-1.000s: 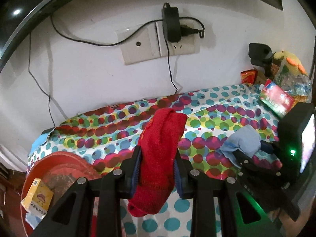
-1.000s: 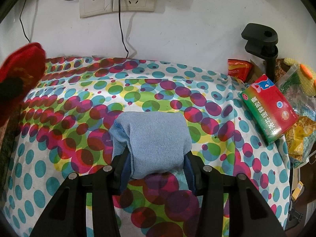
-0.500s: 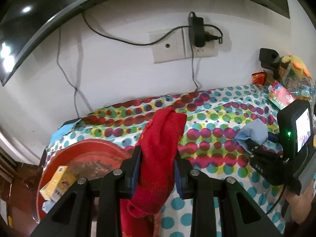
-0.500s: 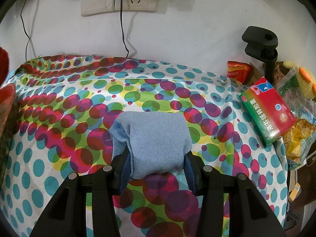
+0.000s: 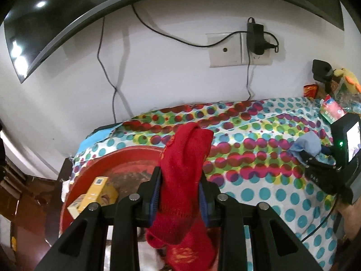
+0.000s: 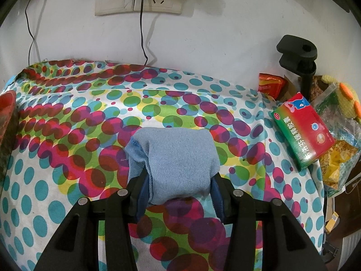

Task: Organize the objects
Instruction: 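Lift and carry the red sock toward the tray with the left gripper while the right holds the light-blue sock, then lower the red sock into the tray and open the left gripper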

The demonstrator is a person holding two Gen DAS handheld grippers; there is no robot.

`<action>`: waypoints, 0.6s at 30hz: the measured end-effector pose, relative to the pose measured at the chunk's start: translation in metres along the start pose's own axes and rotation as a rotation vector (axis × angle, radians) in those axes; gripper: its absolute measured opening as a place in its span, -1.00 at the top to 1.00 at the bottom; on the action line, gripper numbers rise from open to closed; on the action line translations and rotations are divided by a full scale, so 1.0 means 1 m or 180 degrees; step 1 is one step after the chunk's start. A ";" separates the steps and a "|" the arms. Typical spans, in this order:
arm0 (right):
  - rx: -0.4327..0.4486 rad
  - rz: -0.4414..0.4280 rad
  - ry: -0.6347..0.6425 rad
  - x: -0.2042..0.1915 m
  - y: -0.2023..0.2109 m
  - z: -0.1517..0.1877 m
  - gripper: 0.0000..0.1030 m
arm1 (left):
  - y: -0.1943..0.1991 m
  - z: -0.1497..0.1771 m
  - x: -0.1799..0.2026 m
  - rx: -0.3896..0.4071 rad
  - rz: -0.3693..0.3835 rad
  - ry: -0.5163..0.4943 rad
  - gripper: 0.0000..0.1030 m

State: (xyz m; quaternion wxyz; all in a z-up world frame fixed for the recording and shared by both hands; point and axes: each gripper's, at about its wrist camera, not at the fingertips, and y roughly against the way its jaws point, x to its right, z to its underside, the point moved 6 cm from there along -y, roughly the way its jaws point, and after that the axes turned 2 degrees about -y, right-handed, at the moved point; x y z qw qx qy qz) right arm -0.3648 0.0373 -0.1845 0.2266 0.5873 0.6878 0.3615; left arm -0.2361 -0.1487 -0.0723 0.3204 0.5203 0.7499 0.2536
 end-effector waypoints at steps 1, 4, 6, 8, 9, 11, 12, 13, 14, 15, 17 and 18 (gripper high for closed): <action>0.0000 0.0001 0.0000 0.000 0.000 0.000 0.13 | 0.001 0.001 -0.005 0.0001 -0.0010 0.0021 0.42; -0.0001 0.0011 0.0004 -0.007 0.000 -0.003 0.13 | 0.002 0.002 -0.015 -0.0011 -0.0043 0.0054 0.42; 0.0000 0.0025 0.0011 -0.009 0.000 -0.005 0.13 | 0.001 0.004 -0.022 -0.0036 -0.0064 0.0076 0.42; 0.0001 0.0042 0.0021 -0.004 0.001 -0.005 0.13 | -0.002 0.007 -0.028 -0.0067 -0.0078 0.0094 0.42; 0.0002 0.0049 0.0024 0.002 0.002 -0.004 0.13 | -0.003 0.008 -0.029 -0.0079 -0.0083 0.0099 0.42; 0.0001 0.0050 0.0023 -0.001 0.001 -0.005 0.12 | -0.006 0.011 -0.033 -0.0111 -0.0083 0.0110 0.42; 0.0000 0.0050 0.0021 -0.002 0.001 -0.005 0.12 | -0.007 0.012 -0.035 -0.0123 -0.0074 0.0128 0.42; -0.0001 0.0050 0.0019 0.003 0.002 -0.004 0.12 | -0.008 0.013 -0.037 -0.0134 -0.0068 0.0135 0.42; -0.0002 0.0049 0.0018 -0.003 0.001 -0.005 0.10 | -0.009 0.014 -0.039 -0.0145 -0.0080 0.0145 0.42; -0.0002 0.0052 0.0017 -0.003 0.001 -0.005 0.10 | -0.010 0.015 -0.042 -0.0147 -0.0086 0.0155 0.42; -0.0001 0.0063 0.0023 -0.003 0.001 -0.005 0.10 | -0.013 0.016 -0.045 -0.0172 -0.0089 0.0155 0.42; 0.0000 0.0071 0.0027 0.006 0.002 -0.003 0.10 | -0.014 0.016 -0.047 -0.0179 -0.0090 0.0160 0.42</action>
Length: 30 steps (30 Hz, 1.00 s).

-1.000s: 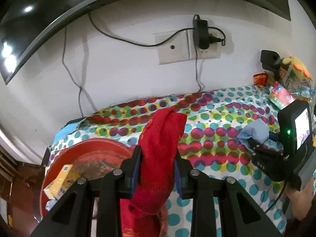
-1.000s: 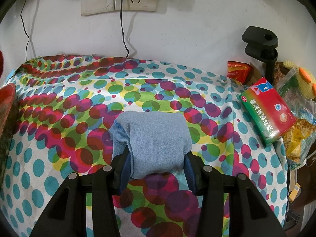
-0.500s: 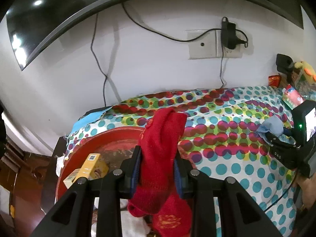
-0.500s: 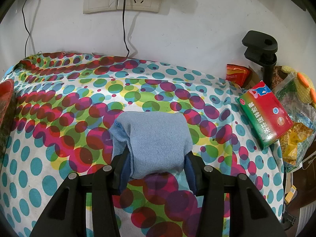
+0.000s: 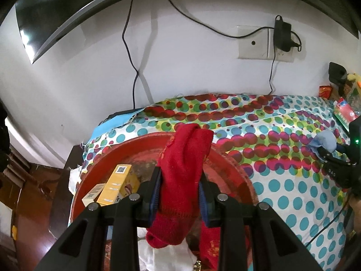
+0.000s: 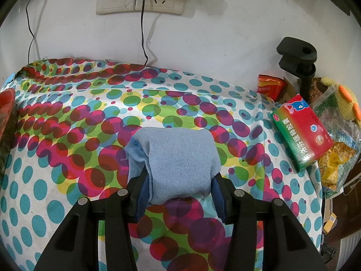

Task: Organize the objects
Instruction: 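Lower the red sock into the tray and open the left gripper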

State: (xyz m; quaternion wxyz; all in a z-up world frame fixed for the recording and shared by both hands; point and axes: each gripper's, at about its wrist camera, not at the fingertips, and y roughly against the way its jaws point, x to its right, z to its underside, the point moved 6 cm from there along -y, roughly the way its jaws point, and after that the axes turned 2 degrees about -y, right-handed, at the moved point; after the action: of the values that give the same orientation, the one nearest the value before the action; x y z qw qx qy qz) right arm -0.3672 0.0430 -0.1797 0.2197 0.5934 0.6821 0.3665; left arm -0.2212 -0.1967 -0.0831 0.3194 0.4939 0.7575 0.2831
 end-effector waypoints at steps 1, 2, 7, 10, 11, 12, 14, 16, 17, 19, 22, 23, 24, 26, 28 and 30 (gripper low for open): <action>-0.0001 -0.0002 -0.0002 -0.005 -0.001 -0.001 0.10 | -0.001 0.000 -0.002 -0.0003 0.0000 0.0004 0.42; 0.0000 0.0002 0.0000 -0.006 -0.001 -0.001 0.10 | -0.003 0.001 -0.004 -0.0013 -0.0006 0.0011 0.42; 0.0002 0.0022 0.0009 -0.023 -0.002 -0.001 0.10 | -0.011 0.003 -0.013 -0.0072 0.0001 0.0042 0.42; 0.0005 0.0048 0.0025 -0.012 -0.001 0.002 0.10 | -0.017 0.005 -0.018 -0.0116 -0.0016 0.0055 0.42; 0.0006 0.0057 0.0029 -0.010 -0.002 0.003 0.10 | -0.019 0.006 -0.021 -0.0123 -0.0011 0.0071 0.42; 0.0008 0.0070 0.0037 -0.006 -0.002 0.004 0.10 | -0.019 0.006 -0.022 -0.0126 -0.0008 0.0085 0.42; 0.0009 0.0080 0.0043 -0.011 -0.002 0.003 0.09 | -0.023 0.008 -0.026 -0.0152 -0.0003 0.0103 0.42; 0.0012 0.0100 0.0056 -0.001 -0.002 0.005 0.09 | -0.026 0.009 -0.031 -0.0165 -0.0009 0.0129 0.42; 0.0011 0.0100 0.0053 -0.013 -0.002 0.003 0.09 | -0.028 0.010 -0.032 -0.0179 -0.0014 0.0130 0.42; 0.0012 0.0113 0.0061 -0.017 -0.002 0.003 0.09 | -0.031 0.012 -0.037 -0.0195 -0.0017 0.0163 0.42; 0.0015 0.0141 0.0076 -0.005 -0.001 0.005 0.09 | -0.036 0.018 -0.042 -0.0242 -0.0007 0.0190 0.38; 0.0014 0.0141 0.0076 -0.012 -0.001 0.004 0.09 | -0.037 0.020 -0.043 -0.0256 -0.0001 0.0183 0.38; 0.0014 0.0144 0.0076 -0.018 -0.001 0.003 0.09 | -0.038 0.021 -0.044 -0.0264 0.0002 0.0180 0.38; 0.0017 0.0167 0.0093 0.001 -0.001 0.005 0.09 | -0.040 0.024 -0.046 -0.0284 -0.0002 0.0186 0.38; 0.0018 0.0183 0.0102 0.024 -0.001 0.007 0.09 | -0.042 0.026 -0.047 -0.0303 0.0019 0.0189 0.38; 0.0017 0.0186 0.0102 0.007 0.000 0.004 0.09 | -0.043 0.027 -0.048 -0.0312 0.0019 0.0190 0.38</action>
State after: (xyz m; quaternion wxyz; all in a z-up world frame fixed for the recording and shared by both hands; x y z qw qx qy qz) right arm -0.3656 0.0509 -0.1809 0.1964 0.6077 0.6689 0.3805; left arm -0.2098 -0.2537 -0.1227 0.3196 0.4712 0.7505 0.3355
